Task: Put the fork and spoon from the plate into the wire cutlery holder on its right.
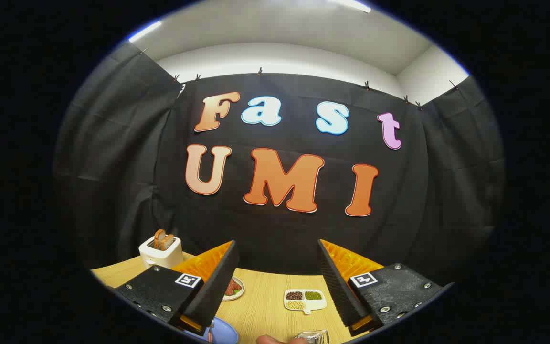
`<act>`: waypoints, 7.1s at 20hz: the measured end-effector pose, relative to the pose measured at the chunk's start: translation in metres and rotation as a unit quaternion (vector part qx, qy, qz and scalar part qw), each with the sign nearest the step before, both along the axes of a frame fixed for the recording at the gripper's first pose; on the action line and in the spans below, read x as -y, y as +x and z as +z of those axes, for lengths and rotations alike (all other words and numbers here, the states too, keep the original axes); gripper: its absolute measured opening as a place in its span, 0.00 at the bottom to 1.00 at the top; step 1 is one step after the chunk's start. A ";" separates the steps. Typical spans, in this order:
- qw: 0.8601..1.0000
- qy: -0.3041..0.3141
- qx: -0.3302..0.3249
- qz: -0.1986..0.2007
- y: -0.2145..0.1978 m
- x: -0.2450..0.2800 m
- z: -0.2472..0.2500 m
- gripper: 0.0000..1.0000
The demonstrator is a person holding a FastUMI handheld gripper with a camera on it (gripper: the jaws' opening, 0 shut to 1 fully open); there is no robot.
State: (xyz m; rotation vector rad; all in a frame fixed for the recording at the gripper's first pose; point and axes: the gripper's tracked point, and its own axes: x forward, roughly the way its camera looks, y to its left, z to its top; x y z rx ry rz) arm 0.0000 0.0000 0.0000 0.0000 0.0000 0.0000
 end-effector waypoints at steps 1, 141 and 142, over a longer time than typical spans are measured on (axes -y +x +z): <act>1.000 0.001 0.002 -0.001 0.000 0.001 0.003 0.97; 0.866 0.084 -0.492 0.039 -0.017 0.024 -0.234 0.84; 0.878 0.083 -0.471 0.034 -0.012 0.022 -0.228 0.84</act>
